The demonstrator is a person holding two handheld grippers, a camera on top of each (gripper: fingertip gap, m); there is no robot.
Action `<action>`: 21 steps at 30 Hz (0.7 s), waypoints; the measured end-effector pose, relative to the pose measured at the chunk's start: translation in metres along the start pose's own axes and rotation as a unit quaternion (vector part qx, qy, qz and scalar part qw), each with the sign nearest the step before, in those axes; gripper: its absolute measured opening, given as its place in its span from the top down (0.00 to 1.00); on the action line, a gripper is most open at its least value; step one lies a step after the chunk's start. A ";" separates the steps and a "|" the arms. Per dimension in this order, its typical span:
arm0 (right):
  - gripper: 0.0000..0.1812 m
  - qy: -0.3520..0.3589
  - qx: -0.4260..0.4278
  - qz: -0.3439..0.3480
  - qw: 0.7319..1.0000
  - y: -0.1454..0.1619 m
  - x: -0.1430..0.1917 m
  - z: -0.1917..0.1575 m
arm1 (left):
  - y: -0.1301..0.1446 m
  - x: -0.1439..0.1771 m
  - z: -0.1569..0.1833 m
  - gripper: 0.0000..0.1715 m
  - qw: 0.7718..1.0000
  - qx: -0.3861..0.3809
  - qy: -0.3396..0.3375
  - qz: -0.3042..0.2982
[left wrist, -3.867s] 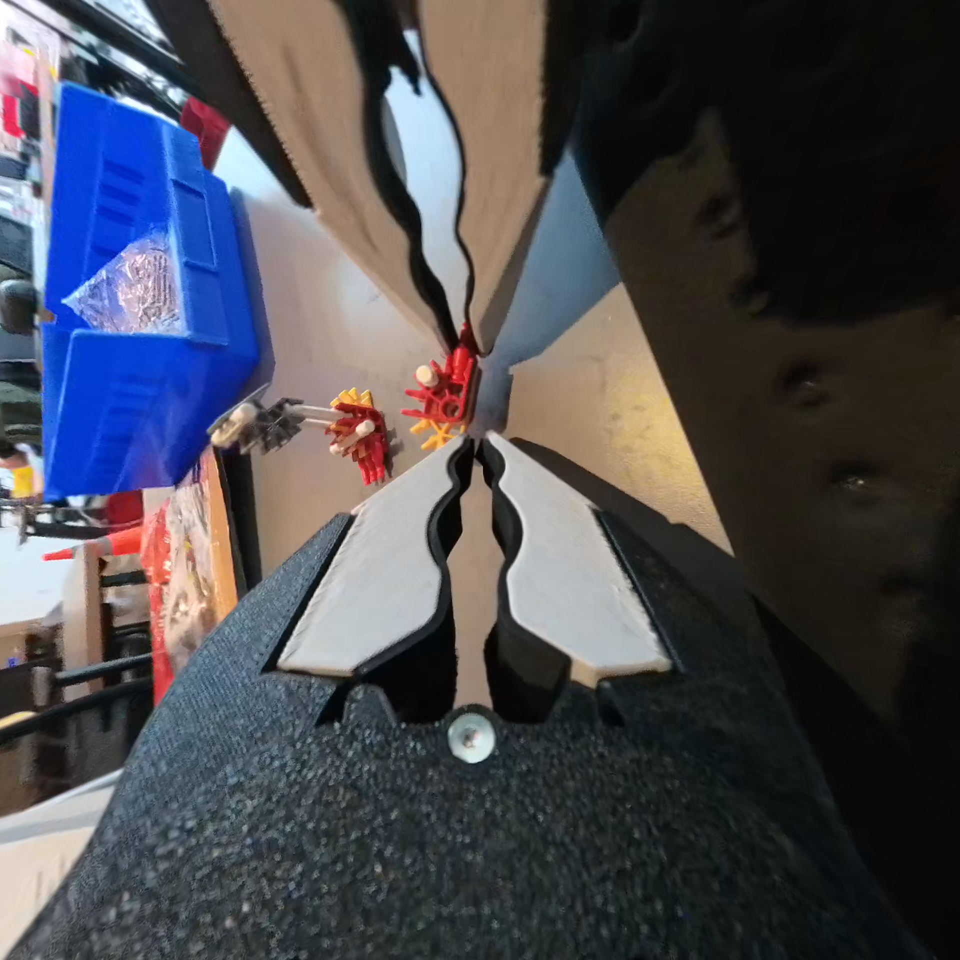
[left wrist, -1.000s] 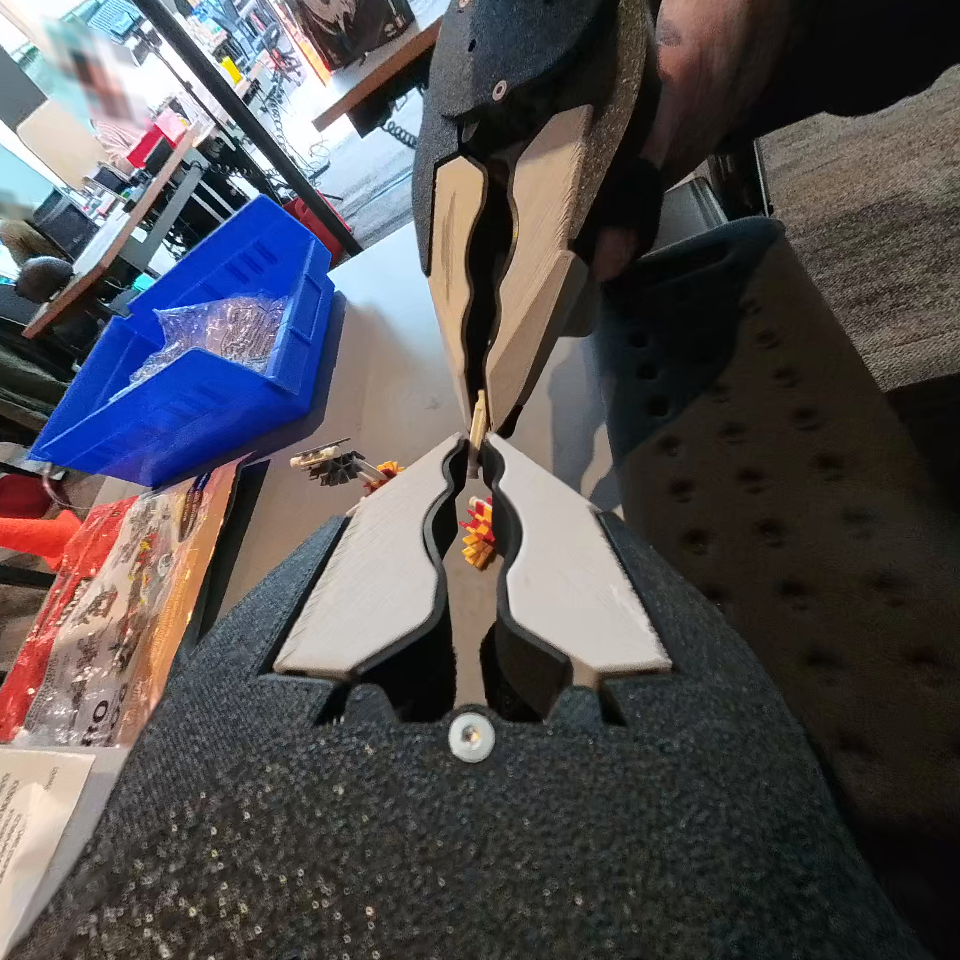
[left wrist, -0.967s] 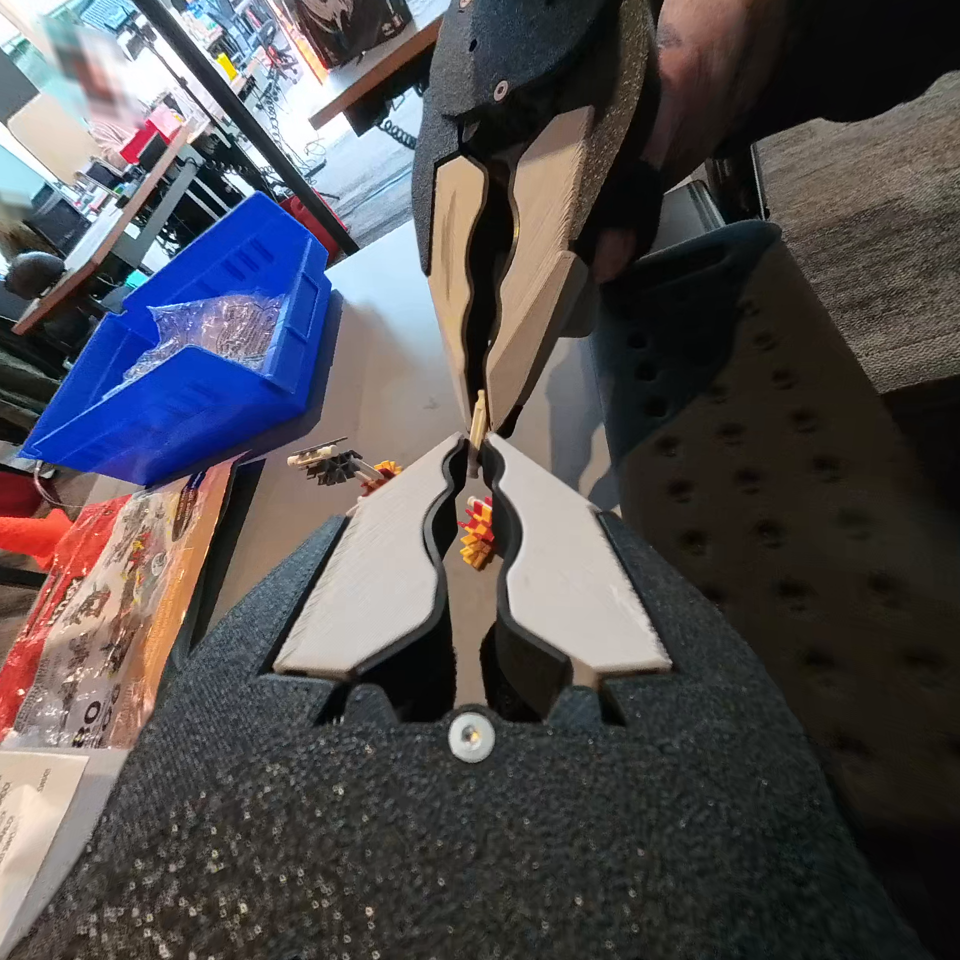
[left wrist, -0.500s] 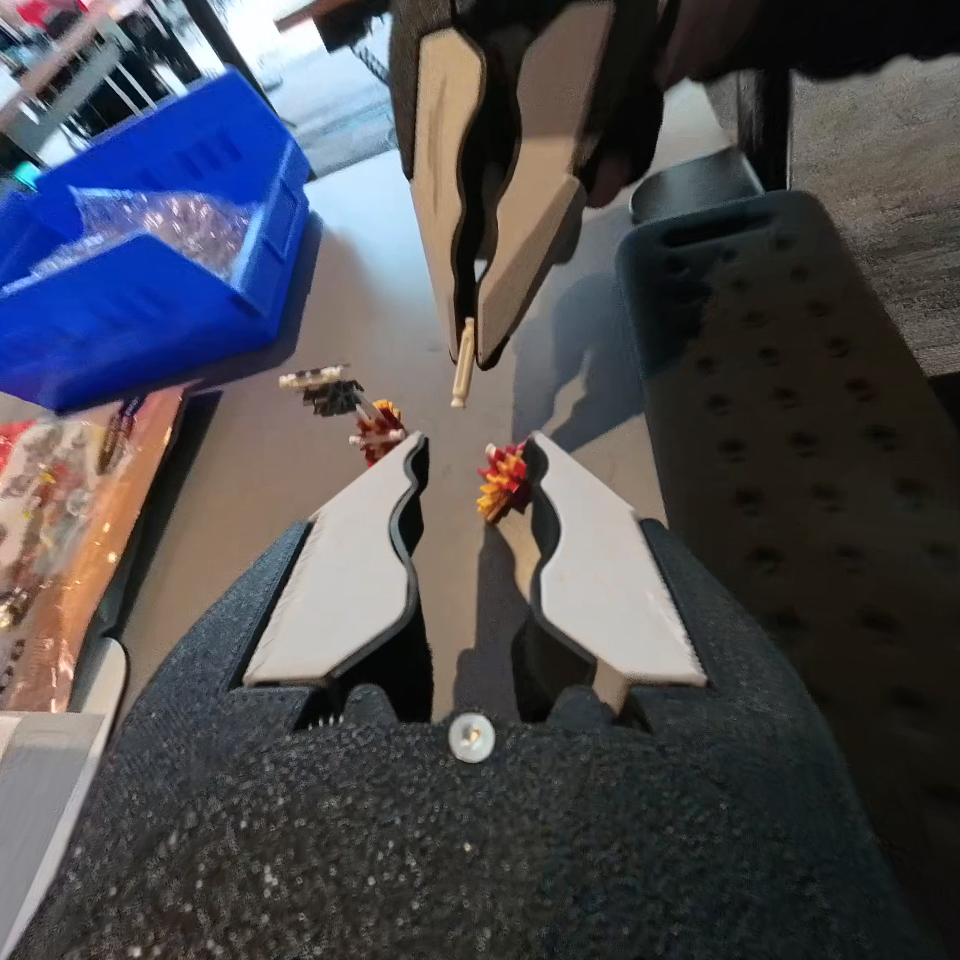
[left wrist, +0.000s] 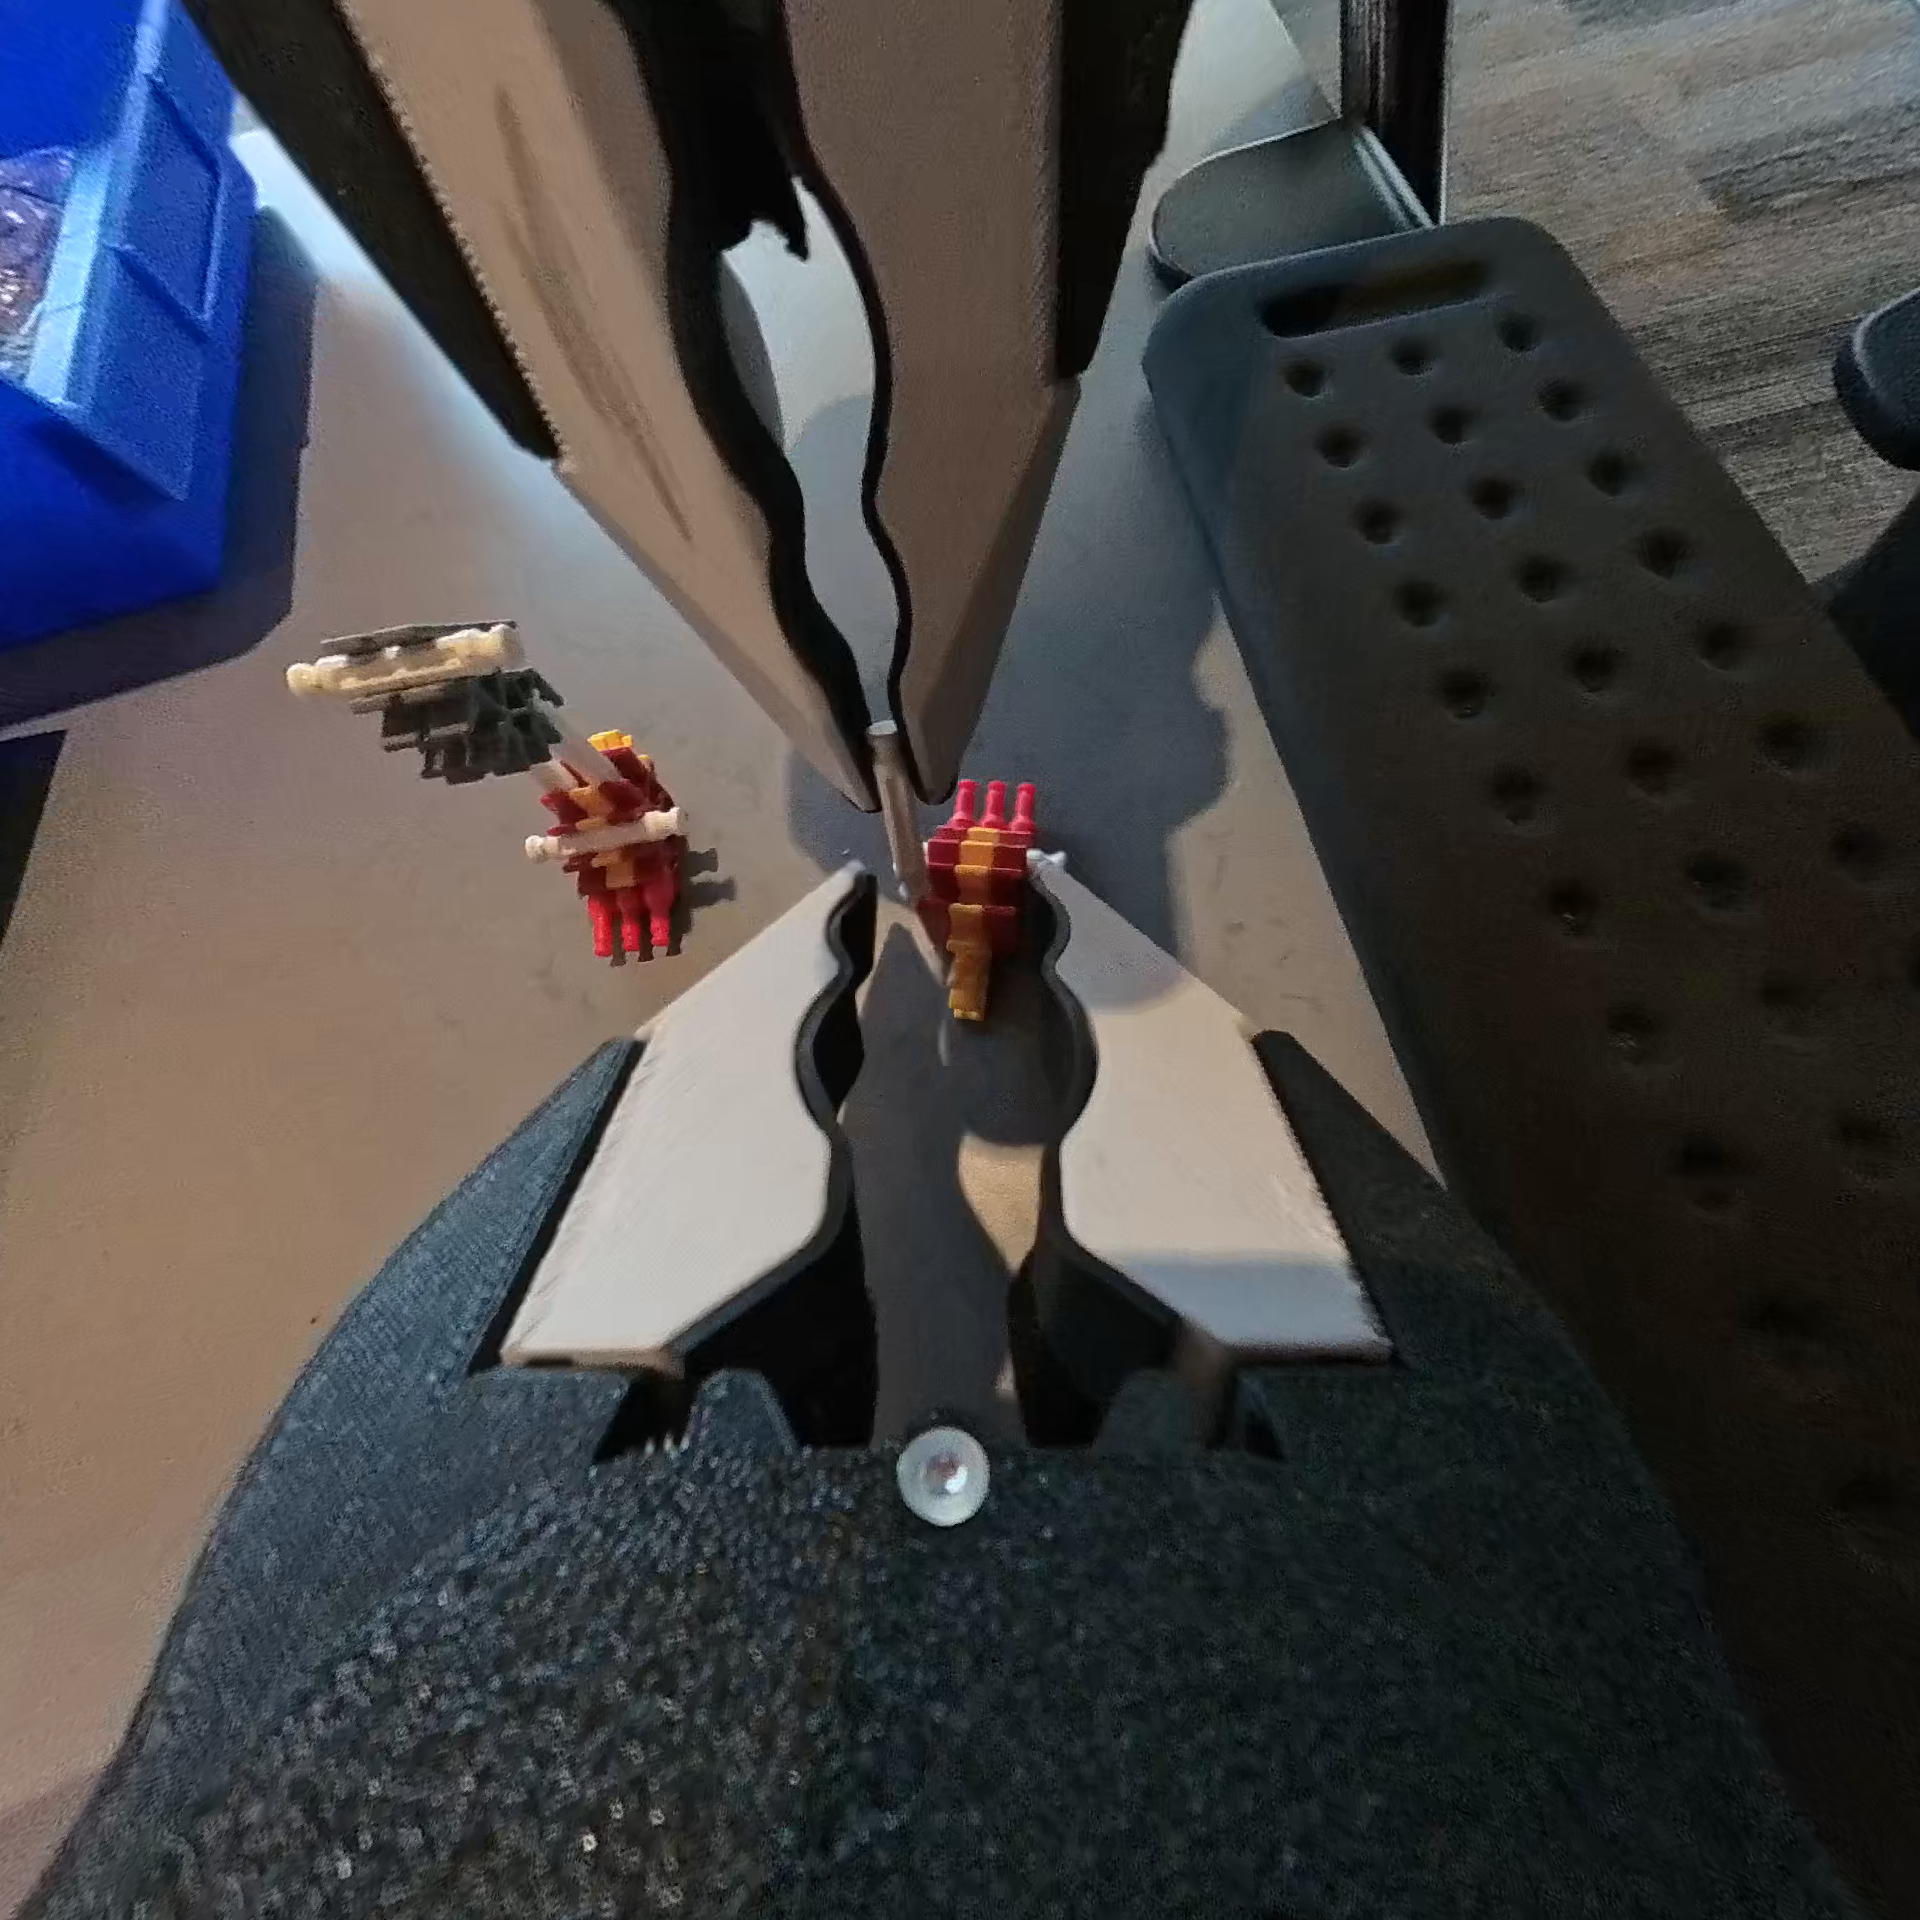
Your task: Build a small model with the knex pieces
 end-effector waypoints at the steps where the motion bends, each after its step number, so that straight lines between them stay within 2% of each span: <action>1: 0.97 -0.002 0.004 -0.007 1.000 -0.001 0.000 0.000 | 0.000 0.000 0.001 0.85 1.000 -0.001 0.003 -0.001; 12: 0.97 0.013 0.044 -0.091 0.995 -0.010 -0.006 0.003 | 0.001 -0.002 -0.001 0.85 1.000 0.008 -0.005 -0.008; 21: 0.97 0.004 0.054 -0.110 0.992 -0.014 -0.005 0.005 | 0.001 -0.003 -0.001 0.84 1.000 0.003 -0.009 -0.012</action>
Point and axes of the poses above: each gripper's, where its closed fingertips meet, x back along the fingers, y out of its underside, z = x × y across the jaws, the point moved 6 cm from there along x, back along the fingers, and after that the axes turned 8 degrees about -x, right-handed, at the moved point
